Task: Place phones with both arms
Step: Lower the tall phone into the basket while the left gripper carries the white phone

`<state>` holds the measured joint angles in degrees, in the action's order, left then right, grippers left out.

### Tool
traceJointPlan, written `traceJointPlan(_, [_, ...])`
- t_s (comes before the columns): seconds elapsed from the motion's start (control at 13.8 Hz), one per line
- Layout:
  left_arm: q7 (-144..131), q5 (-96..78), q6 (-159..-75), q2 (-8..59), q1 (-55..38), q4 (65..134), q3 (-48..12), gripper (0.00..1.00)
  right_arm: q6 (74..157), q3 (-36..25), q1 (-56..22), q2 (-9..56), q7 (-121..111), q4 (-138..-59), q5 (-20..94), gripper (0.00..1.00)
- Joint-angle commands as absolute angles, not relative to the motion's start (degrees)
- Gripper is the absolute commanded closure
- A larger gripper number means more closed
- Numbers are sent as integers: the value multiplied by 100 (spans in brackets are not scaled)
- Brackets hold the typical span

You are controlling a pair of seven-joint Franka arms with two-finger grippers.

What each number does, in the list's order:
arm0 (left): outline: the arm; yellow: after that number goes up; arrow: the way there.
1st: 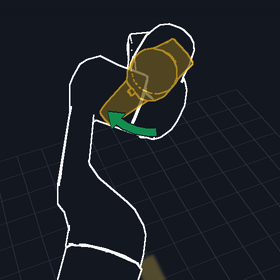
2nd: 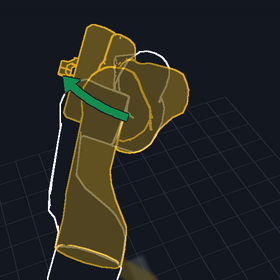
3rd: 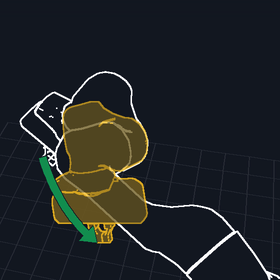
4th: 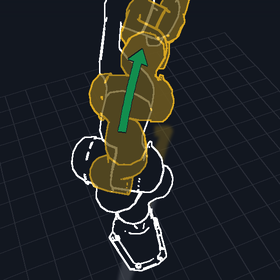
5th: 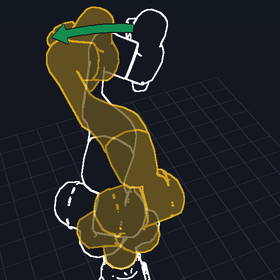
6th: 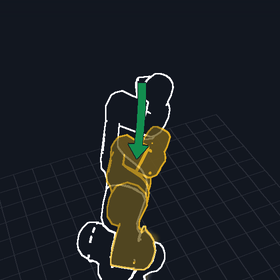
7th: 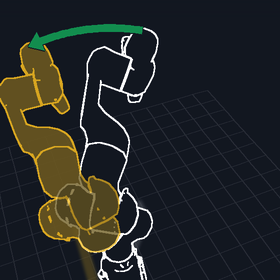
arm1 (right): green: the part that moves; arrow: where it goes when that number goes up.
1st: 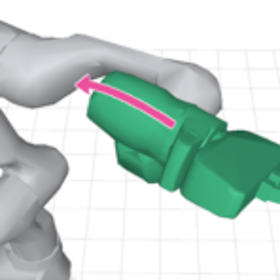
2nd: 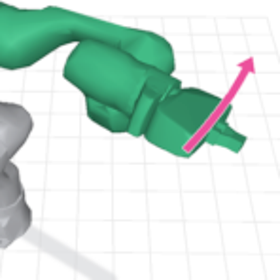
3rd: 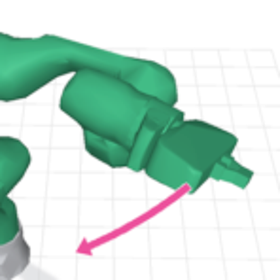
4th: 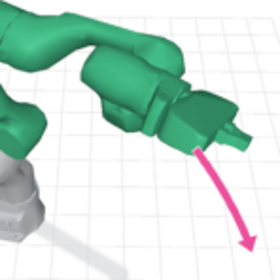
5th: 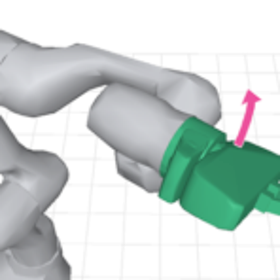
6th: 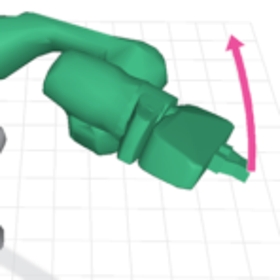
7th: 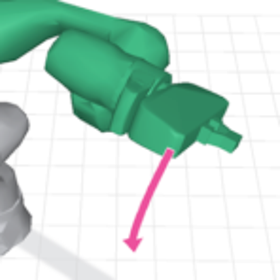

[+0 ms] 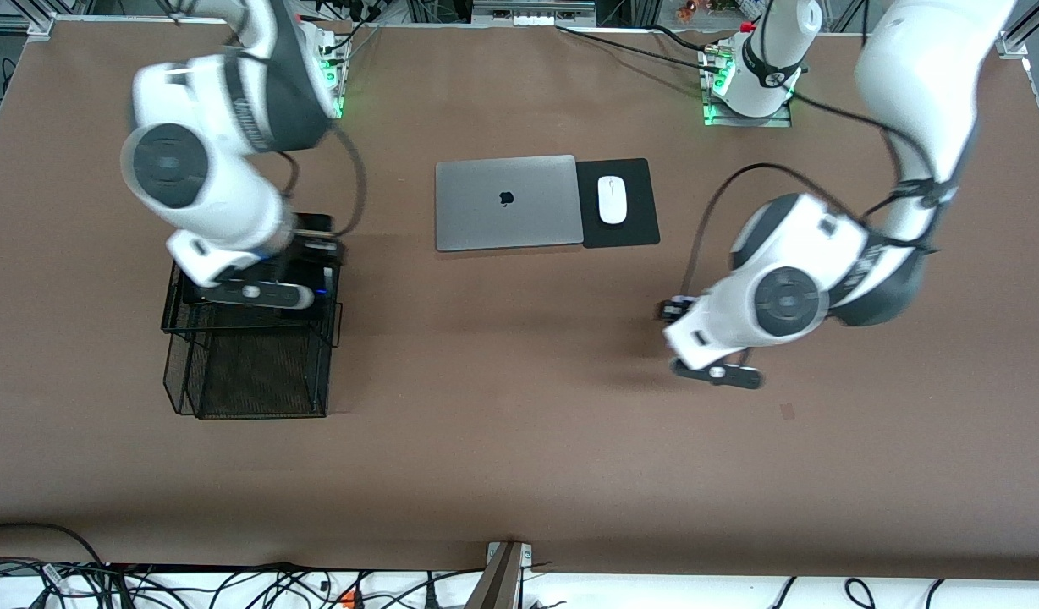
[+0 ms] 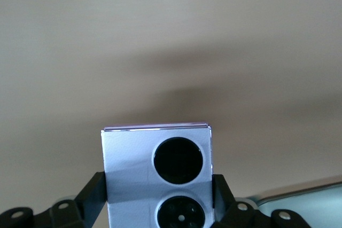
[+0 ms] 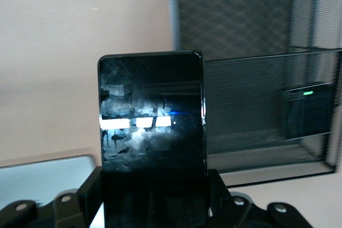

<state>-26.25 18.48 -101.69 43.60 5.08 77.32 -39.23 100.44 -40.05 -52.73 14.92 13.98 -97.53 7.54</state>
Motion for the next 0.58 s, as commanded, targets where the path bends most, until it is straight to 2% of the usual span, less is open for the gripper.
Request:
traceJointPlan(0.0, [-3242,1740,-10729,4674,-164,7603,-3832,50,11193,-4279,-5396,56,959,-11736,169,100])
traceJointPlan(0.22, [-3952,1784,-11494,5061,-789,7629,-3675,50,12284,-4421,-5396,-369,896,-12908,-149,100])
traceJointPlan(0.51, [-4516,1775,-12312,5273,-2211,7638,-2341,50,13147,-4403,-5396,-45,914,-13280,-141,100])
